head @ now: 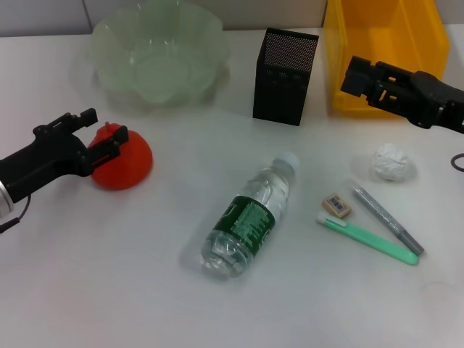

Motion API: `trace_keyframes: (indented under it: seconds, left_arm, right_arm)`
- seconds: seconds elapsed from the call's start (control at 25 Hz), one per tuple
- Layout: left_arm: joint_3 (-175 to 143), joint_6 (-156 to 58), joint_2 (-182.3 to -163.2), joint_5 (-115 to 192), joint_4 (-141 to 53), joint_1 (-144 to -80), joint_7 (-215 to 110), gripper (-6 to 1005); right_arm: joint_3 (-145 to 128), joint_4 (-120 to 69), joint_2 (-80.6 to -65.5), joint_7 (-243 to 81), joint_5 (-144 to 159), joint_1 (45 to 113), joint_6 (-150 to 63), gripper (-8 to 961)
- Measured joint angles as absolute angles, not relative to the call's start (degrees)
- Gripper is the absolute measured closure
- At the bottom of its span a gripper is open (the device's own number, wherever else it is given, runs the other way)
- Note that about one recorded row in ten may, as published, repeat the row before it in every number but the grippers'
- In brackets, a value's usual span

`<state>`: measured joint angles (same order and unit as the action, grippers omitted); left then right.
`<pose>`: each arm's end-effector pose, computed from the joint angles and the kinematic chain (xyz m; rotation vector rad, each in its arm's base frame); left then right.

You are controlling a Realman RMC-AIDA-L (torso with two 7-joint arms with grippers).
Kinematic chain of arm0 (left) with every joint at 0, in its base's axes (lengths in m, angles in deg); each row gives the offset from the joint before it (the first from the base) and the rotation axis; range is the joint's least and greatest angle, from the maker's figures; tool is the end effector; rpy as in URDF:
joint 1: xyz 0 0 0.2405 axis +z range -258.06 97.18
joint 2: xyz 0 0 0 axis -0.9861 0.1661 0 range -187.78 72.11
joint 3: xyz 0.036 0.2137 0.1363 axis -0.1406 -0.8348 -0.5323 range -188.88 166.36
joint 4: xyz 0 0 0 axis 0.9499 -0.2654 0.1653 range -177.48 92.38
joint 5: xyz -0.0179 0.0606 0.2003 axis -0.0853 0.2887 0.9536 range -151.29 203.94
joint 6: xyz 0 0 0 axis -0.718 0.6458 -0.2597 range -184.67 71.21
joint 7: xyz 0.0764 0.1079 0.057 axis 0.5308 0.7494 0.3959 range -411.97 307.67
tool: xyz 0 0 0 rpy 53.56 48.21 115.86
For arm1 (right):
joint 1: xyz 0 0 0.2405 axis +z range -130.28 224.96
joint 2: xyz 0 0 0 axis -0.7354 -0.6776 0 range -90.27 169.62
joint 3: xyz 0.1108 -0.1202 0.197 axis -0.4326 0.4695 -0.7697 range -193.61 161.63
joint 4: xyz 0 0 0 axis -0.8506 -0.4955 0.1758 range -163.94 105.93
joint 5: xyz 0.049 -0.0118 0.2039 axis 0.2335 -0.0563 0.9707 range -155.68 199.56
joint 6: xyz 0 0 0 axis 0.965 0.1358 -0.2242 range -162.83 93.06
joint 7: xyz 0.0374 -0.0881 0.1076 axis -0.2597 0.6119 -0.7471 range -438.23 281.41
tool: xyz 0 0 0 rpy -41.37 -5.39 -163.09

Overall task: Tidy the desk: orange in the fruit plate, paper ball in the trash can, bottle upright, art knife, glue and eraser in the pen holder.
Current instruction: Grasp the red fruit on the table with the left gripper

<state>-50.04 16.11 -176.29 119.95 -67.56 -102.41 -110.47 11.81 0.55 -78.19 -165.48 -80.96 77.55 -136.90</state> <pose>-0.3312 0.3157 -0.0001 -2.2405 -0.6686 -0.7112 0.2476 0.3179 0.0319 -2.5017 0.8655 1.3217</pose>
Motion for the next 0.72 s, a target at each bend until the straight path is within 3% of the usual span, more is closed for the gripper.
trace_keyframes:
  seconds: [0.72]
  left_arm:
    - [-53.7,9.7,-176.46,119.6,-64.9,-104.5,-111.3,287]
  right_arm:
    - [14.6,-0.1,-78.51,-165.5,-81.2,78.8,-133.8,276]
